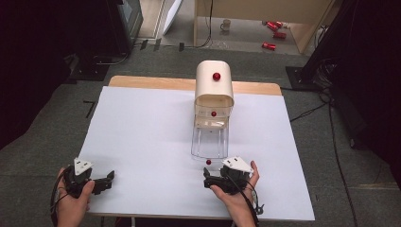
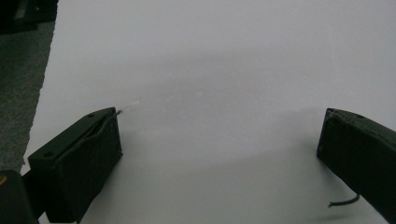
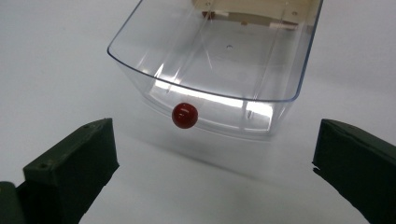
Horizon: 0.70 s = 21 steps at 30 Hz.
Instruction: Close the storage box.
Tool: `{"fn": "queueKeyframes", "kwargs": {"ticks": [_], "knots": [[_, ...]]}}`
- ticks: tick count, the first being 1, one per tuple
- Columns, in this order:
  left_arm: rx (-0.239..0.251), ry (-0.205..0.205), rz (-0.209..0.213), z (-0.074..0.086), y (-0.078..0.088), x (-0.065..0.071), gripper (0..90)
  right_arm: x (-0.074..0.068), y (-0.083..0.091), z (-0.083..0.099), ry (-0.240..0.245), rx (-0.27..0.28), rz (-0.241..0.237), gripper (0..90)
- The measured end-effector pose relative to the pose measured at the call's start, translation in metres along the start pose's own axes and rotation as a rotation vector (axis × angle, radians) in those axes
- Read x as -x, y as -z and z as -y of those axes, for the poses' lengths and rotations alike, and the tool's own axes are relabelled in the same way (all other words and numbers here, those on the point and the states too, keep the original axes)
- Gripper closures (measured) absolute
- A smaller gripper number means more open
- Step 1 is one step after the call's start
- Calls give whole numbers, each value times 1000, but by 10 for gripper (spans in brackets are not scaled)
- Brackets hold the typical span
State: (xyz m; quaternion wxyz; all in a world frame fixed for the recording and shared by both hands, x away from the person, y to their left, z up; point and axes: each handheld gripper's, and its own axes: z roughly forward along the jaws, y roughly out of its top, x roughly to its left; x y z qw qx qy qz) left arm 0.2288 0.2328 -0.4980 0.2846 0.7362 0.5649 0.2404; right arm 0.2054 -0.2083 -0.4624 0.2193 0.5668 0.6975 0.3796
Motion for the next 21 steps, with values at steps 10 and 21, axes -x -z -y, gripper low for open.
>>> {"fn": "queueKeyframes", "kwargs": {"ticks": [10, 21], "knots": [[0, 0, 0, 0, 0, 0, 0, -13, -15, 11, -16, -40, 100, 128], [-1, 0, 1, 0, 0, 0, 0, -16, -30, 15, -55, -45, 56, 530]]}}
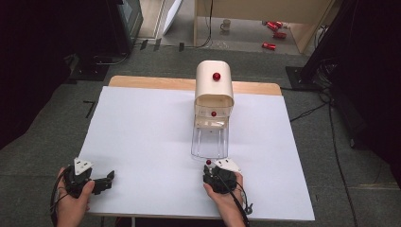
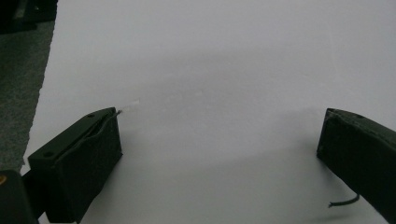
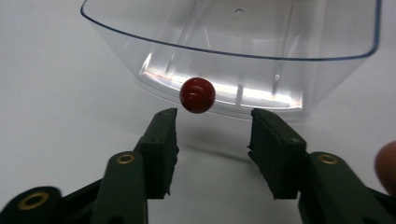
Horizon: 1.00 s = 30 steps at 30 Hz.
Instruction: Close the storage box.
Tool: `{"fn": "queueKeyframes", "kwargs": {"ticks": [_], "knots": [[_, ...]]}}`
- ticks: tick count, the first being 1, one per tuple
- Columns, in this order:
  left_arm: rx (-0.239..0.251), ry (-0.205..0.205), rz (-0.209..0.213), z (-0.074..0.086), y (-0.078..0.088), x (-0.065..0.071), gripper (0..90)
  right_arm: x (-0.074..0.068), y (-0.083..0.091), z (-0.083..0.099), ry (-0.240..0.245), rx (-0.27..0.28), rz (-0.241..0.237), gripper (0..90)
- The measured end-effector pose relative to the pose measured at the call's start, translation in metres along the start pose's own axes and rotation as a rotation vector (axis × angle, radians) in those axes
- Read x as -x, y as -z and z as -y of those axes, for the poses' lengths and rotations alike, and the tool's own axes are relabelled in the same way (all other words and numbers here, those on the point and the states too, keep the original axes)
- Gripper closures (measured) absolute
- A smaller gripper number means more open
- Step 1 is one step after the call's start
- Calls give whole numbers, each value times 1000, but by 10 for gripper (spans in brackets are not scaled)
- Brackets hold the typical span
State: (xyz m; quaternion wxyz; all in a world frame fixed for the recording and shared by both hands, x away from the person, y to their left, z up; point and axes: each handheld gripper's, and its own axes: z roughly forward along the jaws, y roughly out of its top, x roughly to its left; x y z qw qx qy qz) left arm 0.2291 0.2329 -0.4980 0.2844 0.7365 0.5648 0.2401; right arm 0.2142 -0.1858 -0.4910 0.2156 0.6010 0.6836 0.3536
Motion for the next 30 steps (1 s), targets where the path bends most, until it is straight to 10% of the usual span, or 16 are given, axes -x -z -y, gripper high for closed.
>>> {"fn": "queueKeyframes", "kwargs": {"ticks": [14, 30], "knots": [[0, 0, 0, 0, 0, 0, 0, -6, -6, -1, 5, 25, -14, 744], [-1, 0, 0, 0, 0, 0, 0, -3, 4, -9, -20, 49, -22, 760]]}}
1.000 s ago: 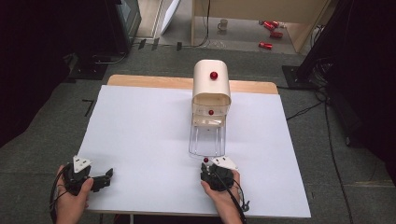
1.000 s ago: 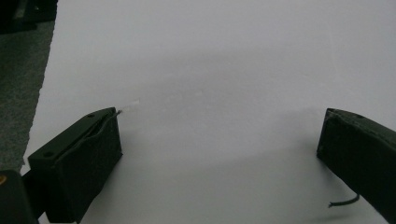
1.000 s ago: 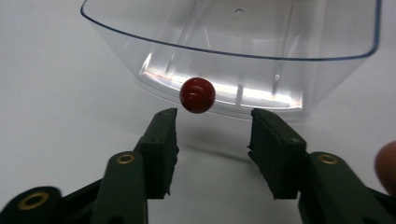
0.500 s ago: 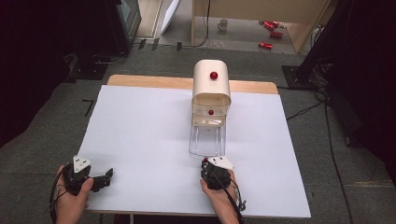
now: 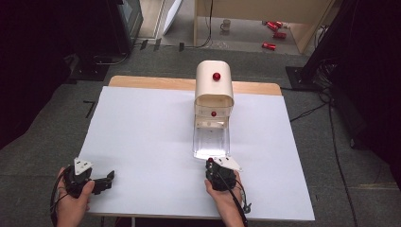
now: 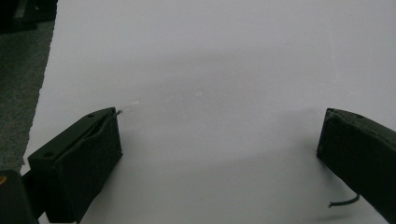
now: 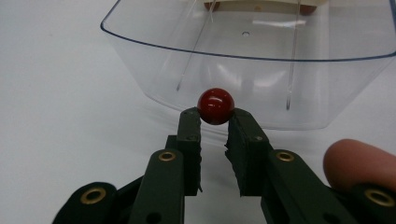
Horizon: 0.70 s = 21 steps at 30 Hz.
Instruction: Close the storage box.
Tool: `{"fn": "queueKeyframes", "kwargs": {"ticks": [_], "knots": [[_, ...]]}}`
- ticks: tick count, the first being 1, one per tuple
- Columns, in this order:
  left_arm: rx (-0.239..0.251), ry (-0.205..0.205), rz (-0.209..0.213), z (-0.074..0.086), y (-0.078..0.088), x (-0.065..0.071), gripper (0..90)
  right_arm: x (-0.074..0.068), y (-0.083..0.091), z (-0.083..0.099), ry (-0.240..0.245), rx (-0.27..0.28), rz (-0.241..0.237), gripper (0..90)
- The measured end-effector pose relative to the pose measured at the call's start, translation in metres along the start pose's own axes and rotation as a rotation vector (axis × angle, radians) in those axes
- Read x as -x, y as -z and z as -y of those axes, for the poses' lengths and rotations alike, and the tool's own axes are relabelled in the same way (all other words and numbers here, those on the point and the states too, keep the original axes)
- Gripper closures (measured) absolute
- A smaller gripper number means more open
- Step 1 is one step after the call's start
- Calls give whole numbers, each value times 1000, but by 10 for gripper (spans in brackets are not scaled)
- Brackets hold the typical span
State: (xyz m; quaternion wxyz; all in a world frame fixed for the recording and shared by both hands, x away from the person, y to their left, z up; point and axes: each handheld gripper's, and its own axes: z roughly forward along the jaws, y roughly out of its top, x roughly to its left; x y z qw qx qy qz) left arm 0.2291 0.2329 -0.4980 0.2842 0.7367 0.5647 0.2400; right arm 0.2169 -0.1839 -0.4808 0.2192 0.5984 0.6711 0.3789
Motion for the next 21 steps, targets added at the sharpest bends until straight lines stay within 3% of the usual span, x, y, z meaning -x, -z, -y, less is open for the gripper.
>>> {"fn": "queueKeyframes", "kwargs": {"ticks": [10, 21], "knots": [[-1, 0, 0, 0, 0, 0, 0, -3, 2, -13, 20, 35, 18, 763], [0, 1, 0, 0, 0, 0, 0, 1, 0, -31, 6, 69, 36, 765]]}}
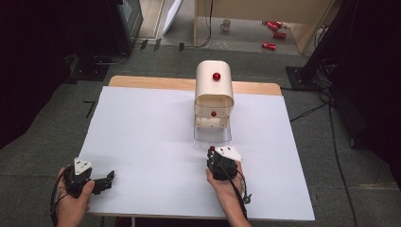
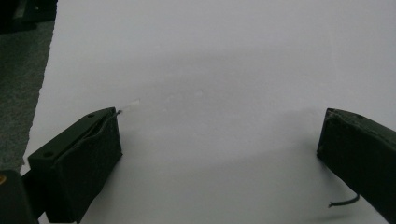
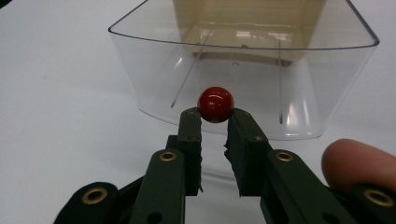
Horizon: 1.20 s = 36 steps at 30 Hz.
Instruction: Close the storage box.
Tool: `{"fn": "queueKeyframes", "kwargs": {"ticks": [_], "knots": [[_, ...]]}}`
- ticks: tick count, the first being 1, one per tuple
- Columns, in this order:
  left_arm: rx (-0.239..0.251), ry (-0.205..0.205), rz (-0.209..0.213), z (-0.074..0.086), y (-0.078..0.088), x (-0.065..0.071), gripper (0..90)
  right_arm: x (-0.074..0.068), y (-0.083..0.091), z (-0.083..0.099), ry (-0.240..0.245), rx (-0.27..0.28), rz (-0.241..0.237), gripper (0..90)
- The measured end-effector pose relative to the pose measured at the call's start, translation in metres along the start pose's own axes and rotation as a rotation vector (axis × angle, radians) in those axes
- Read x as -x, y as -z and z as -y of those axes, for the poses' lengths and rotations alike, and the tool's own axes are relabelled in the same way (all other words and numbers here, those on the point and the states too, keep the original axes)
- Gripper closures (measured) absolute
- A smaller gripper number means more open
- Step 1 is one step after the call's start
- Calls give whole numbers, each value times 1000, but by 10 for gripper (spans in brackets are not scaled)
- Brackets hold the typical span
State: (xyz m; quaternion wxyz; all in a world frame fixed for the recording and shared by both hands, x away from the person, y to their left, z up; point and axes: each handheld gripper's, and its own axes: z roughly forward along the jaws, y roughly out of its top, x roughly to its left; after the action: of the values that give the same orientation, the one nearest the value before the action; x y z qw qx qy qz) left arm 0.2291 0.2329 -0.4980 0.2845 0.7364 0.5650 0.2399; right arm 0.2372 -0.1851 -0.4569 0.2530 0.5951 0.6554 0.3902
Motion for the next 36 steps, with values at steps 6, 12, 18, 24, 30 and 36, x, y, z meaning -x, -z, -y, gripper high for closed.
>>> {"fn": "queueKeyframes", "kwargs": {"ticks": [6, 12, 18, 24, 30, 36], "knots": [[0, -1, 0, 0, 0, 0, 0, 1, -8, -7, 1, -1, 9, 765], [-1, -1, 0, 0, 0, 0, 0, 3, -17, -13, 2, -3, 19, 765], [0, -1, 0, 0, 0, 0, 0, 5, -26, -21, 3, -6, 26, 765], [0, 0, 0, 0, 0, 0, 0, 7, -36, -26, 8, -10, 36, 765], [0, 0, 0, 0, 0, 0, 0, 8, -46, -31, 15, -13, 47, 765], [1, 1, 0, 0, 0, 0, 0, 10, -54, -34, 11, -21, 49, 764]]}}
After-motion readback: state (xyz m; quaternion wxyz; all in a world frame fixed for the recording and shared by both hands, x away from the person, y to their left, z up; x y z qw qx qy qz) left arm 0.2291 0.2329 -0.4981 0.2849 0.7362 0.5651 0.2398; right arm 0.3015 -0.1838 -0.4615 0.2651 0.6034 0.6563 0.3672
